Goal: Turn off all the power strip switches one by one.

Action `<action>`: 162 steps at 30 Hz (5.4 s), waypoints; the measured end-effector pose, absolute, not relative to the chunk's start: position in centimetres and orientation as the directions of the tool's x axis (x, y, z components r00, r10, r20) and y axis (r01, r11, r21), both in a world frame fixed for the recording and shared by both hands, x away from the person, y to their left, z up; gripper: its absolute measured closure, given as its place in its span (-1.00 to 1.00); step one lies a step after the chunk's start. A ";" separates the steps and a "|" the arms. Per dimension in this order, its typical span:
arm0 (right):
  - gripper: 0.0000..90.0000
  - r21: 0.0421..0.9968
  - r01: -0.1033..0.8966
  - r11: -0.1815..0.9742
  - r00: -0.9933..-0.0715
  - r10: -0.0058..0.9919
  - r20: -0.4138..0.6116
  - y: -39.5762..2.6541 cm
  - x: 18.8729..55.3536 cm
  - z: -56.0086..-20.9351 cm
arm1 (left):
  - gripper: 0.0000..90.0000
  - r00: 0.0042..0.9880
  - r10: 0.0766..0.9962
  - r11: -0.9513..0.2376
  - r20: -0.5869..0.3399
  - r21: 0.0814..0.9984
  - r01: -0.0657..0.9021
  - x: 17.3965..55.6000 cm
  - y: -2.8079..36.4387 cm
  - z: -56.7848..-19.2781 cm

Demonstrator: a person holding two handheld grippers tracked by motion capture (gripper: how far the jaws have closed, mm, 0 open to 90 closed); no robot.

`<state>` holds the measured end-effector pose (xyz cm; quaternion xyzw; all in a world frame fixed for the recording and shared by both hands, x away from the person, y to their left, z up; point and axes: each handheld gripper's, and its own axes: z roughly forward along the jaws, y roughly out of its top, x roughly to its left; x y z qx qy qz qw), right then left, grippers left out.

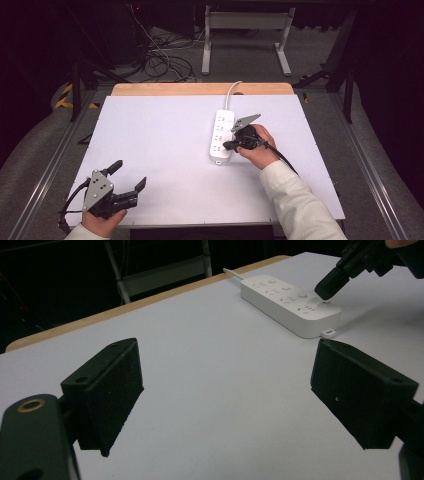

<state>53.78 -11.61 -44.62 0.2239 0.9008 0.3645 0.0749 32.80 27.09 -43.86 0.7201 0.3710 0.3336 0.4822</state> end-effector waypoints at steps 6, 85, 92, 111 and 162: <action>1.00 0.680 0.342 0.648 -0.893 0.449 0.020 -11.4 53.8 -44.9 | -0.69 0.502 0.856 -0.261 0.124 0.941 0.214 32.8 27.1 -43.9; 1.00 0.719 0.355 0.598 -0.829 0.557 -0.054 -11.5 56.1 -45.3 | -0.69 0.503 0.857 -0.255 0.113 0.941 0.223 33.0 27.1 -44.0; 1.00 0.721 0.359 0.593 -0.829 0.557 -0.046 -11.3 56.1 -45.5 | -0.69 0.503 0.857 -0.255 0.113 0.941 0.223 32.9 27.1 -43.9; 1.00 0.713 0.379 0.589 -0.821 0.570 -0.034 -11.2 56.1 -45.6 | -0.69 0.505 0.856 -0.257 0.116 0.941 0.220 32.9 27.0 -43.9; 1.00 0.778 0.365 0.512 -0.768 0.637 -0.059 -12.1 58.1 -43.7 | -0.69 0.504 0.856 -0.255 0.113 0.941 0.222 33.0 27.2 -43.9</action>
